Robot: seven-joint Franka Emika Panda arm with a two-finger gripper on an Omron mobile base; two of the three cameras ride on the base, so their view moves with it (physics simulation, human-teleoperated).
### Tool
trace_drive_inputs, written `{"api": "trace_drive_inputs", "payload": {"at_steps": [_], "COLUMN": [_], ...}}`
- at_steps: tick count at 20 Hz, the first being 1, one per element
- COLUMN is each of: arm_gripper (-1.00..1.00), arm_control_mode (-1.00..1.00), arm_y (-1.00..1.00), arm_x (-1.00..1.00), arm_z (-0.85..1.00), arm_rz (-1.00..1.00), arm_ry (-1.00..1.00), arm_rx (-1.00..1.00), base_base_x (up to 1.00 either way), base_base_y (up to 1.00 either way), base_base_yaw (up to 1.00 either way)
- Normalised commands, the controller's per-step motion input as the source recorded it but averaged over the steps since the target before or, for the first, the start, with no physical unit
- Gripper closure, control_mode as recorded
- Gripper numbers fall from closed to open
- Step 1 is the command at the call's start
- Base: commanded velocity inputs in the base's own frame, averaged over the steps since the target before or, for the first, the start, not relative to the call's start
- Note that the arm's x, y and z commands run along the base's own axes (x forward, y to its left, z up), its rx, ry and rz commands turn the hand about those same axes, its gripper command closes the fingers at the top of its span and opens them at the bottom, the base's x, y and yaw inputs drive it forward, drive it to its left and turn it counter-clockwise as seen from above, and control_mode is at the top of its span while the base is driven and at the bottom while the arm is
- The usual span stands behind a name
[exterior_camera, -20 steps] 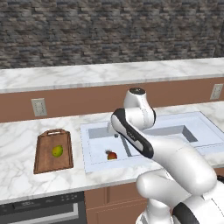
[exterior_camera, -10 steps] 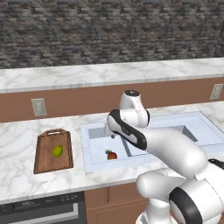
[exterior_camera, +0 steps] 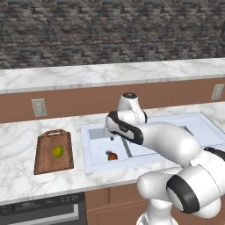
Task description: Pick the pear, mango from the sink and place them on the cutting board to airdry. Then turn off the sink faucet.
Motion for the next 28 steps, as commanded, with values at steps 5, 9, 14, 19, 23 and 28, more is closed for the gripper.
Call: {"api": "trace_drive_inputs", "payload": {"at_steps": [5, 9, 14, 19, 23, 28], "arm_gripper": [-1.00, -1.00, -1.00, -1.00, -1.00, -1.00], "arm_control_mode": [-1.00, -1.00, -1.00, -1.00, -1.00, -1.00], "arm_y": [0.03, 0.08, 0.06, 0.07, 0.03, 0.00], "arm_x": [0.05, 0.07, 0.03, 0.06, 0.08, 0.09], "arm_z": [-0.21, -0.22, -0.21, -0.19, -0.20, -0.19], "arm_rz": [0.01, 0.00, 0.00, 0.00, 0.00, 0.00], "arm_ry": [0.00, 0.00, 0.00, 0.00, 0.00, 0.00], "arm_rx": [0.00, 0.00, 0.00, 0.00, 0.00, 0.00], "base_base_x": [0.00, 0.00, 0.00, 0.00, 0.00, 0.00], "base_base_y": [0.00, 0.00, 0.00, 0.00, 0.00, 0.00], "base_base_yaw": [0.00, 0.00, 0.00, 0.00, 0.00, 0.00]}}
